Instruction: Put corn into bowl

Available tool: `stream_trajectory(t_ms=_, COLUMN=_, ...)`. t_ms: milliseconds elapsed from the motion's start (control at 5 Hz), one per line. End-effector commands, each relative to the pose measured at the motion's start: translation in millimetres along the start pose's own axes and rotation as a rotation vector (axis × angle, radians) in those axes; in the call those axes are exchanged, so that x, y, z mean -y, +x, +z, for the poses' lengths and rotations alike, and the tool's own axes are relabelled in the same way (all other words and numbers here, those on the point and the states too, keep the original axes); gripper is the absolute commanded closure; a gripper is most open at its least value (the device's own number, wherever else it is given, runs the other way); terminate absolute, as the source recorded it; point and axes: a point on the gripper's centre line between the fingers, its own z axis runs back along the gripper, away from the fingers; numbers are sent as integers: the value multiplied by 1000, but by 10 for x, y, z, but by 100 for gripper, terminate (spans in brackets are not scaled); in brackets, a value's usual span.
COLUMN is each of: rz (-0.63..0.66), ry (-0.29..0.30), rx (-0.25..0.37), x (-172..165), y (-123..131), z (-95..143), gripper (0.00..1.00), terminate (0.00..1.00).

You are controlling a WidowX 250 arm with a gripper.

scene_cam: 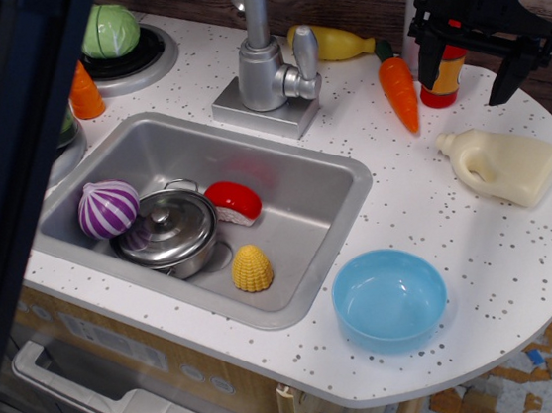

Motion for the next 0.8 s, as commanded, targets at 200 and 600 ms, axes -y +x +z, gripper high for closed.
stream_trajectory(t_ms=200, rz=53, ry=14, rx=-35, x=-186, y=-13, z=19, gripper=0, terminate=0)
stream_trajectory(t_ms=600, rz=288, ry=109, rx=-15, x=-738, y=-264, z=-29, gripper=0, terminate=0)
